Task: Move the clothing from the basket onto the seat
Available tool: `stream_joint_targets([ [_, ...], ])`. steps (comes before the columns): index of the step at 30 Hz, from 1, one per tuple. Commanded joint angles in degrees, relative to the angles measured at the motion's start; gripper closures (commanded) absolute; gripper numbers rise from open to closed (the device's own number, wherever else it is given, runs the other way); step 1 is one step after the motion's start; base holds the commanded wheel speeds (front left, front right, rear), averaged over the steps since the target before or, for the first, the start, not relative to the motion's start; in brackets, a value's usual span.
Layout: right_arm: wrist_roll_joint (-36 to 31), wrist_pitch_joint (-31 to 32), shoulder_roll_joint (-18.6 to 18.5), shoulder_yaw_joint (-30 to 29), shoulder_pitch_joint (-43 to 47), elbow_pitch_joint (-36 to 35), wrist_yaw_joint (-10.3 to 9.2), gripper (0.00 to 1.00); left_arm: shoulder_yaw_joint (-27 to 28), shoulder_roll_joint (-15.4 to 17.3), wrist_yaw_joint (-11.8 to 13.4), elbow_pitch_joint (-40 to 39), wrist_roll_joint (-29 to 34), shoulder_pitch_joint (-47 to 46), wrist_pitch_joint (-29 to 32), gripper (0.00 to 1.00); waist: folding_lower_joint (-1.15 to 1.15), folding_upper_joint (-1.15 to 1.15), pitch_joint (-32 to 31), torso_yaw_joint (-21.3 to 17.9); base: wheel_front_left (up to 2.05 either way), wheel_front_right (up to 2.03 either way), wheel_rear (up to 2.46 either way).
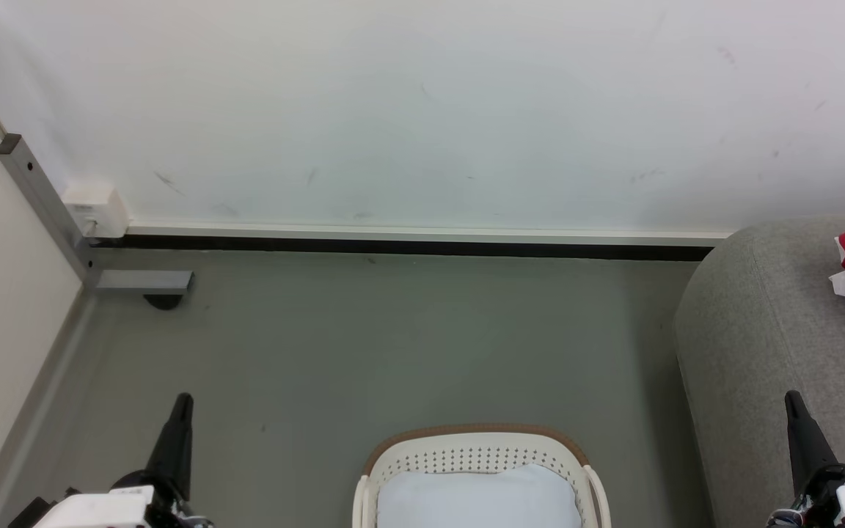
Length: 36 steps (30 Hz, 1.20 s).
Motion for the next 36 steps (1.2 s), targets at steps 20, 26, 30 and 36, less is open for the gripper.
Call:
stream_joint_targets([
  [20, 0.06, 0.21, -0.44, -0.22, -0.7, -0.31, -0.12, 1.0, 0.12, 0.41, -0.38, -0.2, -0.76, -0.48, 0.21, 1.0, 0.0, 0.0, 0.0, 0.0, 0.0, 0.0, 0.0],
  [26, 0.06, 0.21, -0.44, -0.22, -0.7, -0.31, -0.12, 1.0, 0.11, 0.41, -0.38, -0.21, -0.76, -0.48, 0.21, 1.0, 0.0, 0.0, 0.0, 0.0, 0.0, 0.0, 0.0],
  [30, 0.06, 0.21, -0.44, -0.22, -0.7, -0.31, -0.12, 1.0, 0.11, 0.41, -0.38, -0.21, -0.76, -0.48, 0.21, 1.0, 0.0, 0.0, 0.0, 0.0, 0.0, 0.0, 0.0],
  [36, 0.06, 0.21, -0.44, -0.22, -0.7, -0.31, -0.12, 1.0, 0.11, 0.41, -0.38, -0.21, -0.76, -0.48, 0.21, 1.0, 0.0, 0.0, 0.0, 0.0, 0.0, 0.0, 0.0],
])
